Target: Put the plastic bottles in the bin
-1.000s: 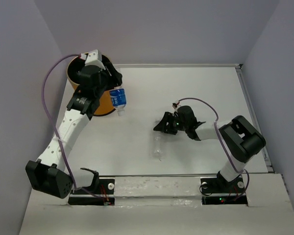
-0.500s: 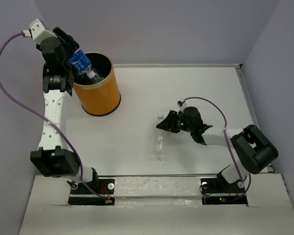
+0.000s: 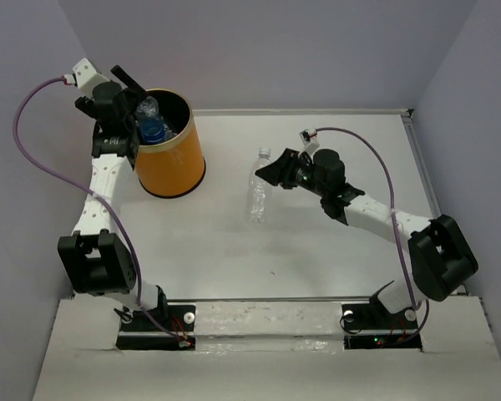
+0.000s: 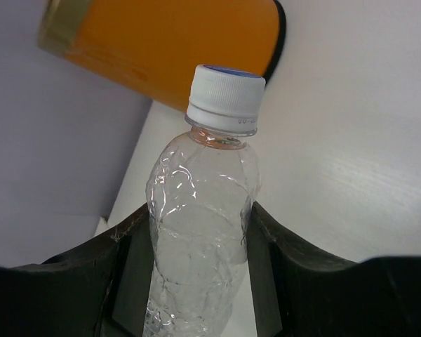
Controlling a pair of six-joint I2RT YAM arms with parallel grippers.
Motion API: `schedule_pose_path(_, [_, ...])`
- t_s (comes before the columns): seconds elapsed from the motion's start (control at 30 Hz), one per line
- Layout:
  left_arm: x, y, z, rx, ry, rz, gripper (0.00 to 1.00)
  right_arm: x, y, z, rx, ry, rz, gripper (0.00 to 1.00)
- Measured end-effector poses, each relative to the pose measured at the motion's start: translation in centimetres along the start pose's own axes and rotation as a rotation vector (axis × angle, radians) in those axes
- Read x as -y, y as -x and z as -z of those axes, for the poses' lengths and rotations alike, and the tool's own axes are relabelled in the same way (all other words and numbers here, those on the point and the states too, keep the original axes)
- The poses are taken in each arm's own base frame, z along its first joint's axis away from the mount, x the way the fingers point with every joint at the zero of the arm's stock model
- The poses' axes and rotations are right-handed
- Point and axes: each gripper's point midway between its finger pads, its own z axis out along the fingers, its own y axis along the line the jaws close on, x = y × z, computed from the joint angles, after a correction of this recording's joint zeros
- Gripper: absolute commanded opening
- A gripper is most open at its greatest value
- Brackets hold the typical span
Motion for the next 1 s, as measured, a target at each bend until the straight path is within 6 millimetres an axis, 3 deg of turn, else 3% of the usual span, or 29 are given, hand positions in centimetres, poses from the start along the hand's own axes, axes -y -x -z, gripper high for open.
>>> schedule_pose_path(0.07, [-0.1,-0.3,1.5,-0.014,-0.028,0.018,0.99,-2.6,3.4,-0.8,0.069,0.046,0.045,0.33])
schedule_pose_path(0.13, [0.4,0.7,3.9,-0.011,-0.083,0.052,0.99,-5.7,7.1,-1.9,0.148,0.102,0.089,0.33])
schedule_pose_path(0.3, [1.7,4.9,12.5,0.058,-0.281,0.156,0.99,-9.9,11.6,-4.5,0.242,0.172,0.147,0.33])
schedule_pose_path(0.43, [0.4,5.1,18.7,0.085,-0.375,0.172,0.99,-14.1,14.7,-7.6,0.319,0.239,0.199,0.33])
schedule_pose_path(0.6, [-2.3,1.2,22.6,0.015,-0.372,0.134,0.99,-18.3,17.5,-10.7,0.413,0.295,0.272,0.33])
schedule_pose_path(0.67, [-2.7,-1.6,23.5,-0.065,-0.376,0.101,0.99,-19.4,18.3,-11.8,0.444,0.308,0.299,0.33])
schedule_pose_path(0.77, [-3.3,-5.2,24.6,-0.181,-0.367,0.042,0.99,-23.1,21.6,-13.6,0.577,0.358,0.379,0.33])
schedule_pose_path(0.83, [-3.1,-6.5,25.7,-0.229,-0.393,0.020,0.99,-24.3,22.9,-14.7,0.677,0.367,0.429,0.33])
schedule_pose_path(0.9, [-2.6,-7.5,26.8,-0.271,-0.433,0.003,0.99,-24.7,23.1,-15.6,0.750,0.370,0.459,0.33])
schedule_pose_path(1.0, [-2.1,-9.1,28.0,-0.328,-0.484,-0.013,0.99,-22.7,22.2,-18.0,0.826,0.318,0.513,0.34])
